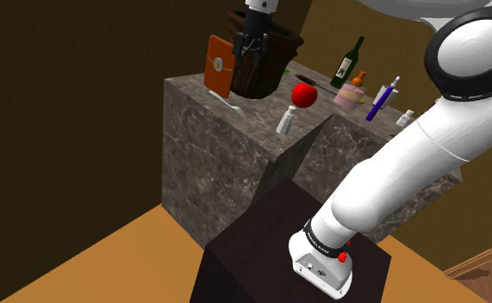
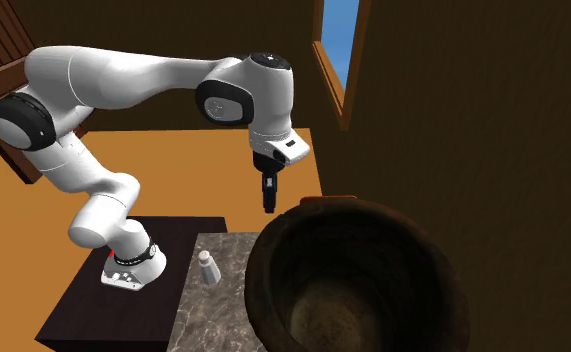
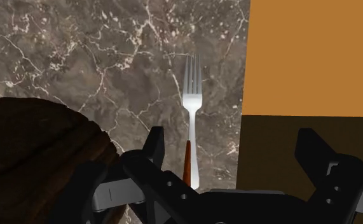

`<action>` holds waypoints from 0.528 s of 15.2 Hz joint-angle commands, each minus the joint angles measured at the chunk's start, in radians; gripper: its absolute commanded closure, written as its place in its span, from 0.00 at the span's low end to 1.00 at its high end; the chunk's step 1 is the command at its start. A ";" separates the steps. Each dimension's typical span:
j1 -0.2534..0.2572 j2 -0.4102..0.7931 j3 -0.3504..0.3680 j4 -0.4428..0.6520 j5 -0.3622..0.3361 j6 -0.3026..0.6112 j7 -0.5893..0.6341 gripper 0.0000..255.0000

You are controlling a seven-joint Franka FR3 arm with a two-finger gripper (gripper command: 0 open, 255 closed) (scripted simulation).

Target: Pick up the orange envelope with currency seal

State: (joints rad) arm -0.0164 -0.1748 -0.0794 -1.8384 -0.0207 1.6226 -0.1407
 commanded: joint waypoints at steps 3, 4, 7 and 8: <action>-0.010 0.150 -0.020 0.214 0.035 -0.042 -0.028 0.00; -0.014 0.190 -0.024 0.271 0.045 -0.055 -0.035 0.00; -0.029 0.317 -0.035 0.463 0.078 -0.105 -0.052 0.00; -0.036 0.364 -0.038 0.536 0.091 -0.127 -0.057 0.00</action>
State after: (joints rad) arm -0.0472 0.1452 -0.1142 -1.3674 0.0586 1.5136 -0.1947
